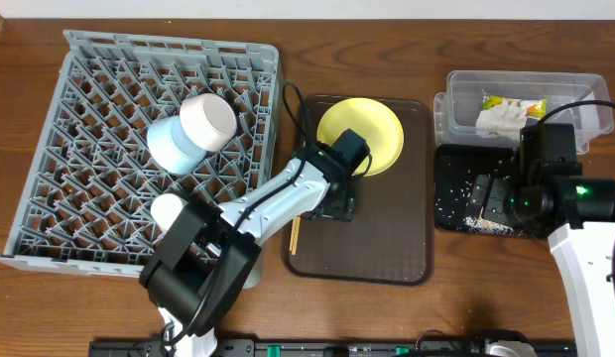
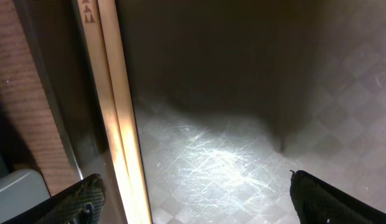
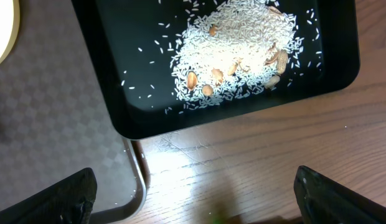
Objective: Sort waste into correct bins and load items into the dishwasher
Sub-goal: 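Close the left gripper on the chopsticks and lift them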
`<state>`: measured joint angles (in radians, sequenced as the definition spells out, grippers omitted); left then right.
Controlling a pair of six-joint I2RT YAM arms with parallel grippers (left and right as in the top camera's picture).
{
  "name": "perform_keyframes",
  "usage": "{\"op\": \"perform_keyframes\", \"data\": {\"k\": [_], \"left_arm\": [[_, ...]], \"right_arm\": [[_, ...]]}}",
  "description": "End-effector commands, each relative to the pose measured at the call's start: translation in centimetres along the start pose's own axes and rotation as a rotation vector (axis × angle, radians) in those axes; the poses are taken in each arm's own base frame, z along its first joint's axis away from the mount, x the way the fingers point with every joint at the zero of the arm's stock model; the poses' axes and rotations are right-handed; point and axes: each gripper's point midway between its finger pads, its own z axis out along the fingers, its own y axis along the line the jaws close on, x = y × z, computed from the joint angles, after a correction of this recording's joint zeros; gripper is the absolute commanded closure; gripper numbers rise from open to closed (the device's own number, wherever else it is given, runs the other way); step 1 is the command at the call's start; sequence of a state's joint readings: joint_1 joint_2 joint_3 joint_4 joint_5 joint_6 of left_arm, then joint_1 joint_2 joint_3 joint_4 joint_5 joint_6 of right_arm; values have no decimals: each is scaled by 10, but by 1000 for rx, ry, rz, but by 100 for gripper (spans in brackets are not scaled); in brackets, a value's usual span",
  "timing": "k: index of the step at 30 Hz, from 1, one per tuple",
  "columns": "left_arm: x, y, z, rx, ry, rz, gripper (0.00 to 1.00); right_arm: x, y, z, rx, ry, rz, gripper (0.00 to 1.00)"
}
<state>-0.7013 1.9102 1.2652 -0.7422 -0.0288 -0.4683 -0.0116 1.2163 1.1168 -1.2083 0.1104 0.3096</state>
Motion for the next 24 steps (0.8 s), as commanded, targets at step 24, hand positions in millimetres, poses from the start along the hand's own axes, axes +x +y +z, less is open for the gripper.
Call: {"op": "perform_keyframes", "data": {"k": [24], "left_arm": [[9, -3, 13, 20, 50, -8, 5]], "right_arm": [[-3, -5, -4, 13, -12, 13, 1]]}}
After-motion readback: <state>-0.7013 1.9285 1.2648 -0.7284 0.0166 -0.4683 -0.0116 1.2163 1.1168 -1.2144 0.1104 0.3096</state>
